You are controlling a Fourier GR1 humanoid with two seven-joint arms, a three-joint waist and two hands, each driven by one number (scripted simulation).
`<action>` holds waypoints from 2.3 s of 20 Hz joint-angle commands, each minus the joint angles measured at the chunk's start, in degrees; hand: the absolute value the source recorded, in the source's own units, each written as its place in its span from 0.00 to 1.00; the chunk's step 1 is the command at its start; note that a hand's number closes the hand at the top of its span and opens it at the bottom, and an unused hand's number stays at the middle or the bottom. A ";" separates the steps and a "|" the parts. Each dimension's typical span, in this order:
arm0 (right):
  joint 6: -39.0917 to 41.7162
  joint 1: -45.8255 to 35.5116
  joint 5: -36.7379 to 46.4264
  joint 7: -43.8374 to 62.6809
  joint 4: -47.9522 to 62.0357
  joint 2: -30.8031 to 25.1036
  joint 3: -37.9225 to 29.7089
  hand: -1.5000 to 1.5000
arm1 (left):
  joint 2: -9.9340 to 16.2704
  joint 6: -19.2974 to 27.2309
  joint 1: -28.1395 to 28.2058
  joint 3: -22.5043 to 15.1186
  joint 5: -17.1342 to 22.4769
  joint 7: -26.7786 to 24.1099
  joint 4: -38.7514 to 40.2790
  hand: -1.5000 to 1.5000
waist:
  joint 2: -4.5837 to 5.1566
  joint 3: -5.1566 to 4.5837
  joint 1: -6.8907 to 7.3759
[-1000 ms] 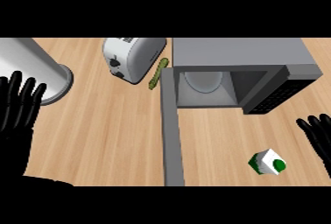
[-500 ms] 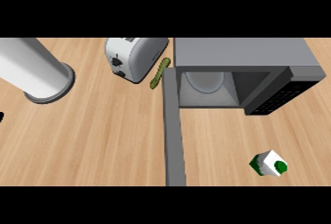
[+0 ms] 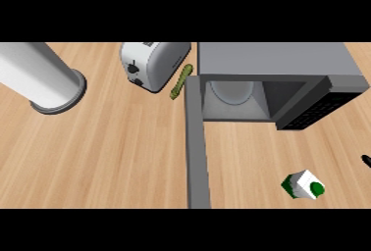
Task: Pick up the milk, place it into the microwave and close the microwave
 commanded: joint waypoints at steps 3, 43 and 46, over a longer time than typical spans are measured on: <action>-2.52 -4.15 14.90 -7.09 9.68 4.09 1.15 0.00 | -1.21 -2.67 3.39 2.09 7.18 0.62 -4.01 0.00 | 0.06 0.03 0.27; -21.03 -31.84 36.80 -53.05 87.33 -1.02 9.63 1.00 | 0.20 -13.59 10.60 12.34 18.15 -1.58 -1.41 0.00 | 0.65 0.42 1.45; -18.99 -32.02 37.79 -54.33 87.11 -1.95 11.98 1.00 | -0.89 -16.50 12.82 12.22 18.10 -2.24 -0.17 0.00 | 0.47 0.35 1.87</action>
